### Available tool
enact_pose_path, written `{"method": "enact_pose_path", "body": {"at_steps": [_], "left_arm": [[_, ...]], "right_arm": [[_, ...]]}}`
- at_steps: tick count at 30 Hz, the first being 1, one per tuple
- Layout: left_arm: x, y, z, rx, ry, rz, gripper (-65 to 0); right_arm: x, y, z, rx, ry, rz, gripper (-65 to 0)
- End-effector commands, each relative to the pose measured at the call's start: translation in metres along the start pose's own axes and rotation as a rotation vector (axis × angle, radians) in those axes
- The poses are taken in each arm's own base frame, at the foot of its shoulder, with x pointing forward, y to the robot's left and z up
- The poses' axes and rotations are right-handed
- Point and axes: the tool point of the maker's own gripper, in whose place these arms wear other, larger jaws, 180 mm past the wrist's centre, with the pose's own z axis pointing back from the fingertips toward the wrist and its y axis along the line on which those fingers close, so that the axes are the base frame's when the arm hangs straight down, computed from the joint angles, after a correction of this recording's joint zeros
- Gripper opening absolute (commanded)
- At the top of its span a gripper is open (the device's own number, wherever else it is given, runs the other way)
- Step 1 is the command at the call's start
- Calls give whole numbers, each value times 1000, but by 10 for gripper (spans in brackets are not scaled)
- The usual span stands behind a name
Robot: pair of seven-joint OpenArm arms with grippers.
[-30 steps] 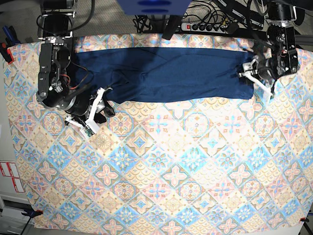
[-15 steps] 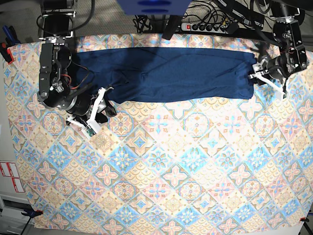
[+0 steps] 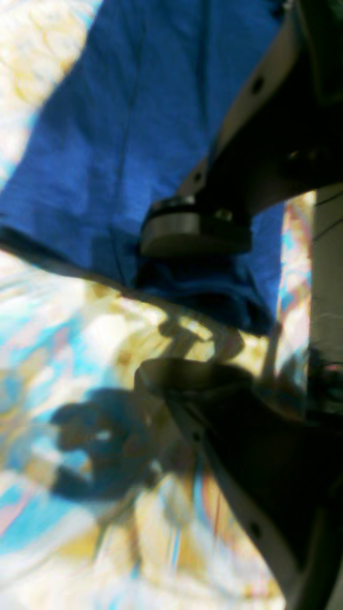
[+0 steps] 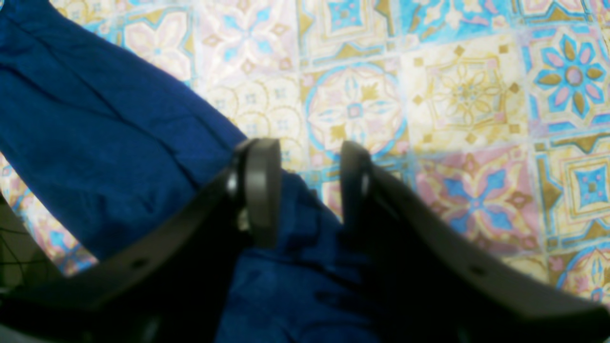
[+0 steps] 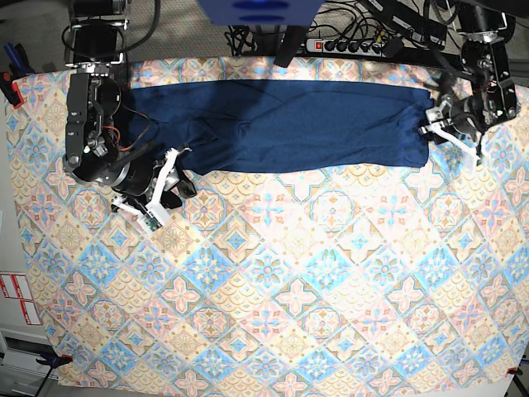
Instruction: Fold the T-shirt properly
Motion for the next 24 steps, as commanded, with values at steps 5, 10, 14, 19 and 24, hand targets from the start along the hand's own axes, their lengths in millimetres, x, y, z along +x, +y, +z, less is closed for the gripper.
{"method": "enact_pose_path", "body": {"at_steps": [5, 10, 14, 19, 24], "left_arm": [[3, 6, -2, 44, -26, -29, -323], [-7, -2, -8, 35, -16, -24, -323], [-20, -23, -16, -16, 28, -52, -324], [-25, -52, -20, -124, 43, -34, -404], [-21, -68, -17, -214, 28, 24, -503]], "right_arm": [[15, -4, 5, -8, -50, 17, -450], [15, -3, 5, -6, -50, 18, -450], [15, -3, 5, -4, -49, 19, -450], [15, -3, 5, -6, -50, 18, -450], [17, -4, 6, -9, -54, 20, -450]]}}
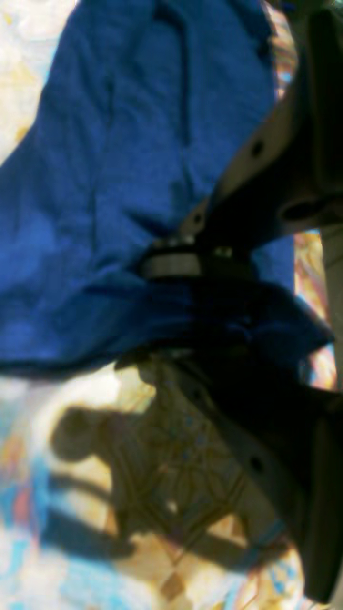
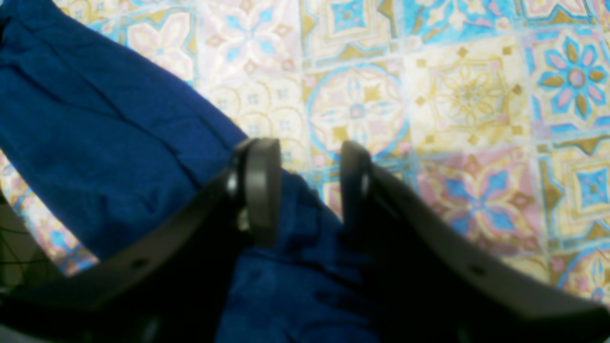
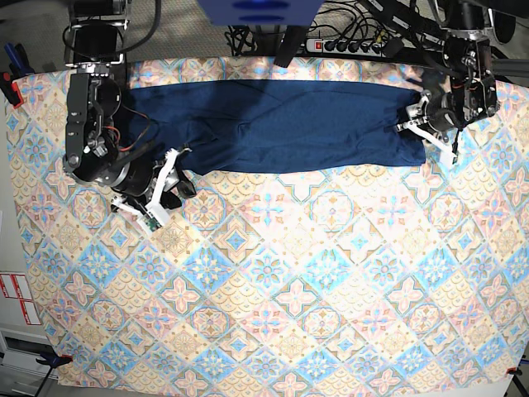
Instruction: Fold the T-shirt properly
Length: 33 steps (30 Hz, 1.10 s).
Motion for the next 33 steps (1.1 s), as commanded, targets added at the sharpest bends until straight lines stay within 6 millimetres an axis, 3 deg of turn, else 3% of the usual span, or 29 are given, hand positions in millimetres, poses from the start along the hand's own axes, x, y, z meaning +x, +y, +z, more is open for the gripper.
{"method": "enact_pose_path", "body": {"at_steps": [1, 5, 9, 21, 27, 30, 33], "left_arm": [[-2, -12, 1, -65, 17, 11, -506], [2, -15, 2, -83, 2, 26, -523], [5, -13, 4, -79, -10, 32, -650], [46, 42, 43, 21, -164, 126, -650], [64, 55, 60, 53, -210, 106, -650], [77, 52, 75, 60, -260, 83, -650], [79, 33, 87, 47, -287, 11, -650]], "right_arm": [[19, -4, 7, -11, -59, 27, -450], [29, -2, 12, -19, -82, 51, -450], [29, -2, 12, -19, -83, 52, -450], [27, -2, 12, -18, -79, 50, -450], [19, 1, 11, -13, -65, 40, -450], [19, 1, 11, -13, -65, 40, -450], [19, 1, 11, -13, -65, 40, -450]]}}
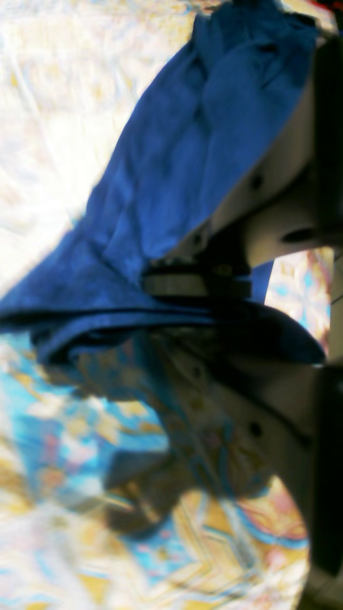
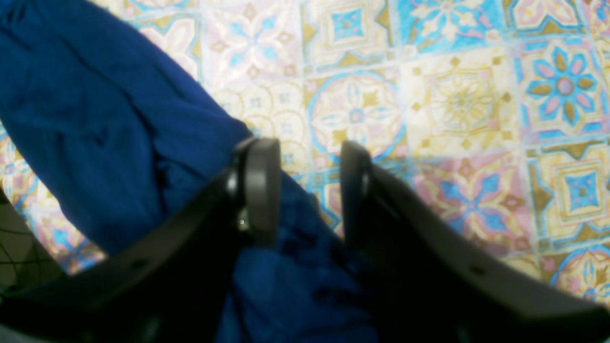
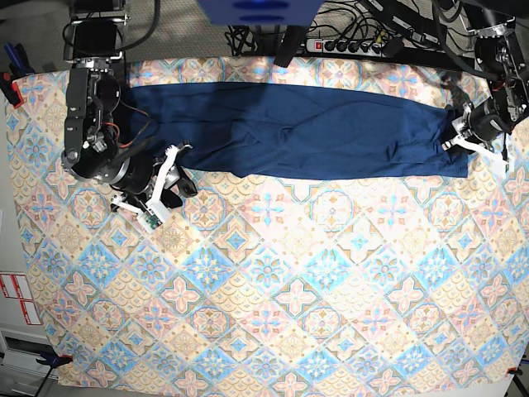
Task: Fold the T-shirt properly
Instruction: 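Grasp the shirt's end with the left gripper and fold it toward the right gripper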
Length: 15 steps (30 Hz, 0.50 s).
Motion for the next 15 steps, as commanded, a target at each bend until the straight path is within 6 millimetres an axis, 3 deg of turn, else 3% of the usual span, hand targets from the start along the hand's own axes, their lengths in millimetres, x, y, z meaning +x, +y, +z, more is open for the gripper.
{"method": "enact_pose_path", "body": {"at_steps": [1, 4, 7, 12, 15], "left_arm": [[9, -14, 9, -25, -39, -45, -650], [-4, -62, 14, -120, -40, -122, -650], [-31, -103, 10, -215, 0, -143, -650], [-58, -142, 1, -305, 43, -116, -650], [-67, -159, -3, -346, 62, -117, -650]], "right_arm": [[16, -5, 5, -9, -51, 19, -450], [16, -5, 5, -11, -52, 18, -450], [16, -5, 5, -11, -52, 18, -450], [16, -6, 6, -11, -51, 19, -450], [15, -18, 12, -46, -59, 1, -450]]}}
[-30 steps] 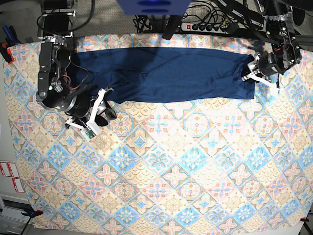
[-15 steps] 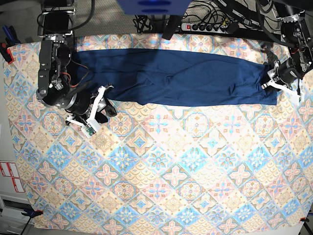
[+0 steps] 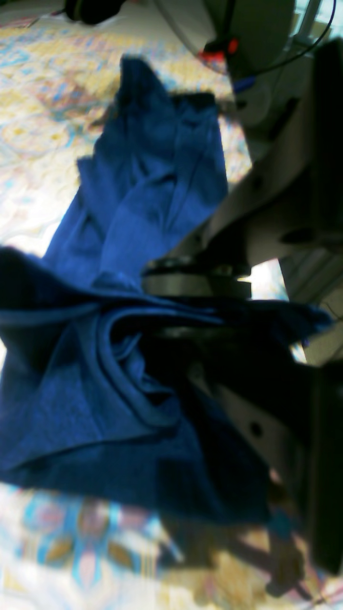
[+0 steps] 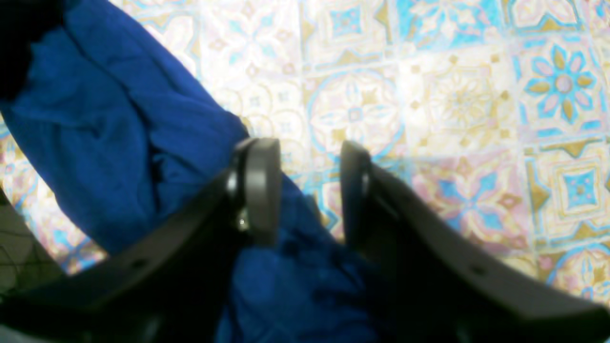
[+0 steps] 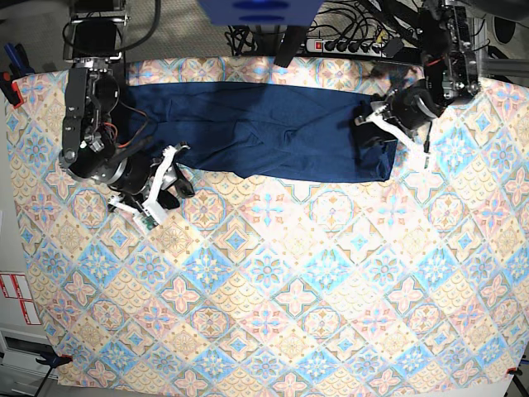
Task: Fold the T-shirt properly
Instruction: 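Grasp the shirt's end with the left gripper and fold it toward the right gripper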
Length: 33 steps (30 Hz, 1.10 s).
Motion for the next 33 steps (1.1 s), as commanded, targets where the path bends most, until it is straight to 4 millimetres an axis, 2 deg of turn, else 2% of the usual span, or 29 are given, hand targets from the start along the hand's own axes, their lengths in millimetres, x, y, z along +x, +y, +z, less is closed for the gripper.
{"method": "enact_pose_path", "body": {"at_steps": [1, 4, 8, 11, 23, 29, 33], "left_arm": [[10, -16, -3, -47, -30, -17, -650], [9, -40, -16, -108, -18, -22, -650], [10, -47, -29, -129, -18, 15, -650], [1, -44, -39, -128, 9, 57, -650], [-7, -43, -42, -127, 28, 71, -650], [-23, -68, -50, -186, 95, 11, -650], [-23, -69, -50, -190, 92, 10, -586]], "right_arm": [[14, -12, 9, -31, -49, 13, -450], [14, -18, 12, -48, -54, 3, -450], [13, -28, 18, -76, -58, -6, -450], [12, -34, 22, -91, -56, -8, -450], [11, -41, 26, -109, -52, -5, -450], [12, -41, 26, -109, -52, -4, -450], [12, -41, 26, -109, -52, -4, -450]]}}
